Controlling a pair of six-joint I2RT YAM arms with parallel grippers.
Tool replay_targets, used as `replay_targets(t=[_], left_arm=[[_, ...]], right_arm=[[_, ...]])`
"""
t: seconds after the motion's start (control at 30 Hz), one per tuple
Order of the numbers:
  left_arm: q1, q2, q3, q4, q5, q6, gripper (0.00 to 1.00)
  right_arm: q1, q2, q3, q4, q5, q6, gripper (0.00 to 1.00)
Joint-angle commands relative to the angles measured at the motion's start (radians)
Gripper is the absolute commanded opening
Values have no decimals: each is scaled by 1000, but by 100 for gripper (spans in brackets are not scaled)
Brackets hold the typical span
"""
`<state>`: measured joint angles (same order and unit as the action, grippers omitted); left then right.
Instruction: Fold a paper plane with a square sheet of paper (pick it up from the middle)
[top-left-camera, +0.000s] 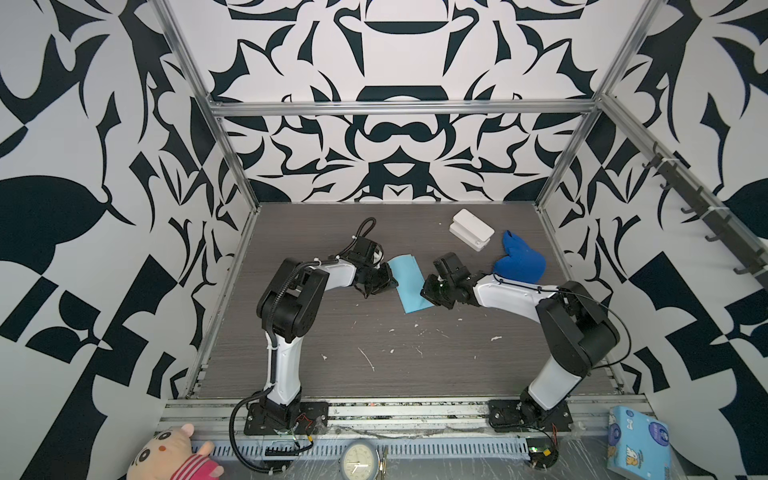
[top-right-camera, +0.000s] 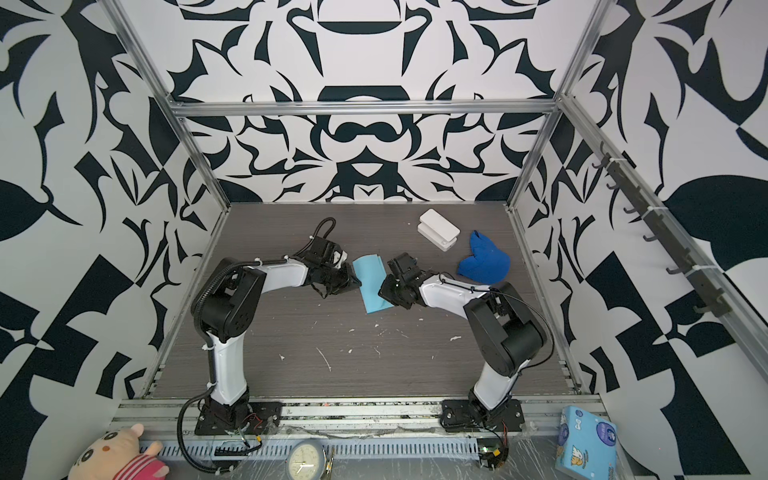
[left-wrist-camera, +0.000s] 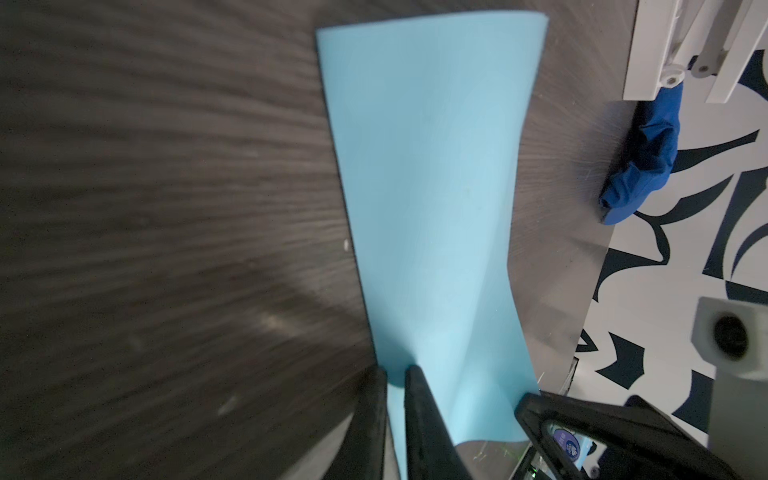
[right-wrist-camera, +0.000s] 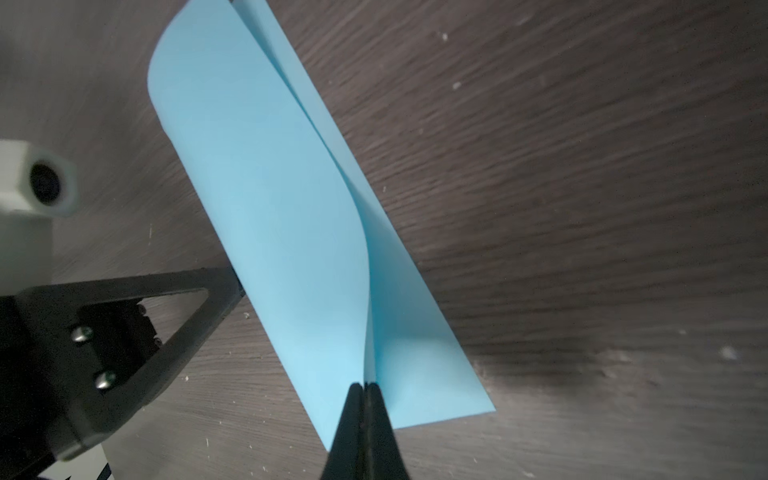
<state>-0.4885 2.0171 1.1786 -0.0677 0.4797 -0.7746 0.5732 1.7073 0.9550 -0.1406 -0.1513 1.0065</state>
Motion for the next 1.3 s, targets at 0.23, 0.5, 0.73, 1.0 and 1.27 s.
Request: replay_targets(t=[0.23,0.5,0.73,1.0,1.27], left_arm=[[0,-113,22,-68,-49,74,14],[1,-17,72,-65,-31,73,13],[1,49,119,-89,-21,91,12],[2,74,115,-113,-43,106,11],[2,72,98,-116,-49,107,11]], right_arm=[[3,-5,77,-132,54,-40,0],[3,-10,77,-132,59,-40,0],[3,-7,83,-134,47,-45,0],[3,-4,96,-112,14,-62,0],[5,45,141,-26,-76,-73,0]])
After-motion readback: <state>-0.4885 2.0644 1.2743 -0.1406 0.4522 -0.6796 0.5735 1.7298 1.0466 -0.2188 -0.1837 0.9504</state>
